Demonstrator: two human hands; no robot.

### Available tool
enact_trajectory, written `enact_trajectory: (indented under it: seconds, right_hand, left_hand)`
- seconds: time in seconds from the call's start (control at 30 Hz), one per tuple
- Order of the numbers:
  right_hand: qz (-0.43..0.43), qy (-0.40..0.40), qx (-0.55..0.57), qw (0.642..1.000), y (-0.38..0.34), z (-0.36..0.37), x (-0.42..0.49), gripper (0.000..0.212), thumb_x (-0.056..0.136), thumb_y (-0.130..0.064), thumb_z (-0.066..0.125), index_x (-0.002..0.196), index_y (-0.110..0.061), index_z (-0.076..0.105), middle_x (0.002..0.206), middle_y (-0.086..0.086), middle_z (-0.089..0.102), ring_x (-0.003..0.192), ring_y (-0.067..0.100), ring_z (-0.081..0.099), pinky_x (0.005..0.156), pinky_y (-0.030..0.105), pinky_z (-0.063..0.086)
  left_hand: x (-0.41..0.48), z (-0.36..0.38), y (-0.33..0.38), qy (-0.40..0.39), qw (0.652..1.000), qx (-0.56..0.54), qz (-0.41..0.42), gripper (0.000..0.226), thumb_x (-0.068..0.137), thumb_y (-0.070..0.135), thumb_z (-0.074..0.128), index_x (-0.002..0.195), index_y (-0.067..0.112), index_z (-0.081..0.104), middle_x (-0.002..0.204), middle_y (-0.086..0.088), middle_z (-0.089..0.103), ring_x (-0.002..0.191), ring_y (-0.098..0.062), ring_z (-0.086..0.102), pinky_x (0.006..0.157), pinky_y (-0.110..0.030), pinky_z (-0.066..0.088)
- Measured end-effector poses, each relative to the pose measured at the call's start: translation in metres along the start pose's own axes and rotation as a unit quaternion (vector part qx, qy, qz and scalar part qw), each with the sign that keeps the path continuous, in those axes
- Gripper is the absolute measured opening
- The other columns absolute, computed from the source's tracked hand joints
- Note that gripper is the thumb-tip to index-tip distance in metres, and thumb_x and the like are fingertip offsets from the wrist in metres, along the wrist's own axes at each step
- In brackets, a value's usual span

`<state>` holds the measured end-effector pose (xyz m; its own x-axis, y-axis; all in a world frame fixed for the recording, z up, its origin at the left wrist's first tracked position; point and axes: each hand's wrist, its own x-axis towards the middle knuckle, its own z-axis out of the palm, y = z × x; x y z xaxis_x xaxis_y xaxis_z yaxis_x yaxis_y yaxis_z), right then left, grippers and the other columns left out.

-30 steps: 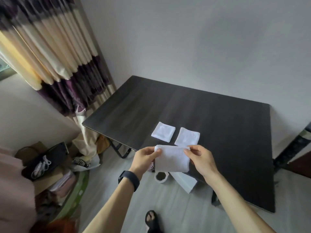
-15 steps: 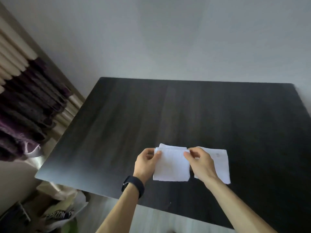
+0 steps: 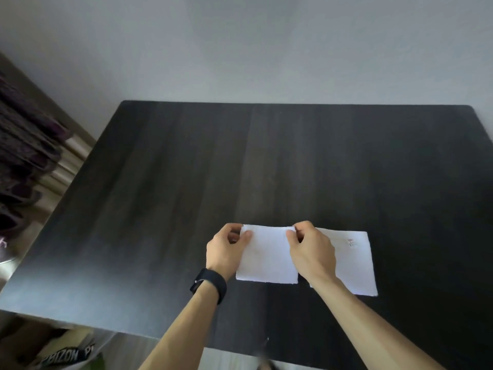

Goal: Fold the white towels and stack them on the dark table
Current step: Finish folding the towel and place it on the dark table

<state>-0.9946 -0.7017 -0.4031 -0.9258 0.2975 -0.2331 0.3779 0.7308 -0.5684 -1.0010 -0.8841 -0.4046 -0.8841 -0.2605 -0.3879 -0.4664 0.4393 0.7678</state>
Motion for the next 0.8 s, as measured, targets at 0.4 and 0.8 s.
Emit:
enact_trajectory:
  seconds: [0.4,0.8]
  right_hand:
    - [-0.194,0.083,-0.12,0.97,0.01,0.0,-0.029,0.034,0.093,-0.037,0.055,0.12,-0.017,0.063,0.127,0.0,0.06,0.102,0.025,0.063,0.061,0.03,0.051]
    - [-0.294,-0.058,-0.265,0.916,0.039,0.031,-0.023,0.066,0.103,-0.046,0.001,0.153,-0.007,0.021,0.162,0.009,0.022,0.15,0.025,0.022,0.114,0.055,0.019]
  left_hand:
    - [-0.023,0.011,-0.017,0.09,0.946,0.236,0.204,0.051,0.089,0.051,0.053,0.136,0.033,0.044,0.137,0.009,0.043,0.117,-0.014,0.049,0.087,-0.036,0.052]
    - [-0.028,0.025,-0.04,-0.054,0.88,0.417,0.22,0.065,0.101,0.052,0.012,0.152,0.031,-0.022,0.155,0.012,-0.036,0.144,-0.01,-0.029,0.12,-0.045,-0.011]
